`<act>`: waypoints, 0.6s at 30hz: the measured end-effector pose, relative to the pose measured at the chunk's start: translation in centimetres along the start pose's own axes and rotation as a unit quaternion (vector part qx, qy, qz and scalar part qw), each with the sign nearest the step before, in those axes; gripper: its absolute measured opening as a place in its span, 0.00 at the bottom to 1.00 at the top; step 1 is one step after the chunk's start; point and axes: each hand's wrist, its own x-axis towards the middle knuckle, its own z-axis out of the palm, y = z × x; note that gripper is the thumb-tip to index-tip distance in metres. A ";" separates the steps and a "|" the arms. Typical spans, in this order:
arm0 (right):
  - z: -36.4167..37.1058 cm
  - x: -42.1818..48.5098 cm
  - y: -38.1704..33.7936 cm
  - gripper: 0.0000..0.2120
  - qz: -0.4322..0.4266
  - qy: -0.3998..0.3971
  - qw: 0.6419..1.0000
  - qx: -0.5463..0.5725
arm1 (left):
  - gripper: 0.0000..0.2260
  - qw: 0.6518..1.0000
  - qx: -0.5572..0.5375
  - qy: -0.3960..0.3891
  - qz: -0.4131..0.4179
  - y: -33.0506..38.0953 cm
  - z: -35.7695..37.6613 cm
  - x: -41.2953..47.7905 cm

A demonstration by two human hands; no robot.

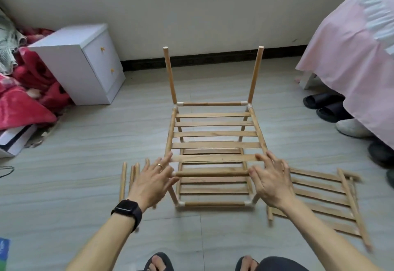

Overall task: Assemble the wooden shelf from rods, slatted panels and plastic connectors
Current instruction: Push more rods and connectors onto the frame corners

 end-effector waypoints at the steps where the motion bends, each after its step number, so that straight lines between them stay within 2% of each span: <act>1: -0.1 0.4 0.1 0.27 0.020 -0.017 1.000 0.008 | 0.25 0.999 -0.037 0.011 -0.005 0.3 0.3 -0.4; 5: -0.2 1.1 -0.2 0.23 0.067 -0.033 0.996 0.054 | 0.12 0.989 -0.138 0.046 -0.026 2.8 2.0 -0.7; 8: 0.0 1.0 -0.2 0.24 0.076 -0.031 0.994 0.071 | 0.08 0.980 -0.178 0.077 -0.034 2.9 2.9 -1.2; 11: -0.3 0.9 -0.9 0.23 0.101 -0.039 0.992 0.058 | 0.13 0.979 -0.185 0.079 -0.031 2.6 2.8 -1.3; 13: -0.5 1.0 -2.4 0.24 0.107 -0.018 0.992 0.063 | 0.18 0.978 -0.185 0.089 -0.024 2.5 2.9 -1.3; 16: -0.8 1.7 -6.5 0.33 0.024 0.016 0.997 0.073 | 0.25 0.964 -0.228 0.135 -0.010 2.0 4.0 -1.4; 18: -0.5 2.7 -10.1 0.35 -0.048 0.004 0.996 0.075 | 0.30 0.945 -0.289 0.141 -0.058 1.0 5.5 -2.0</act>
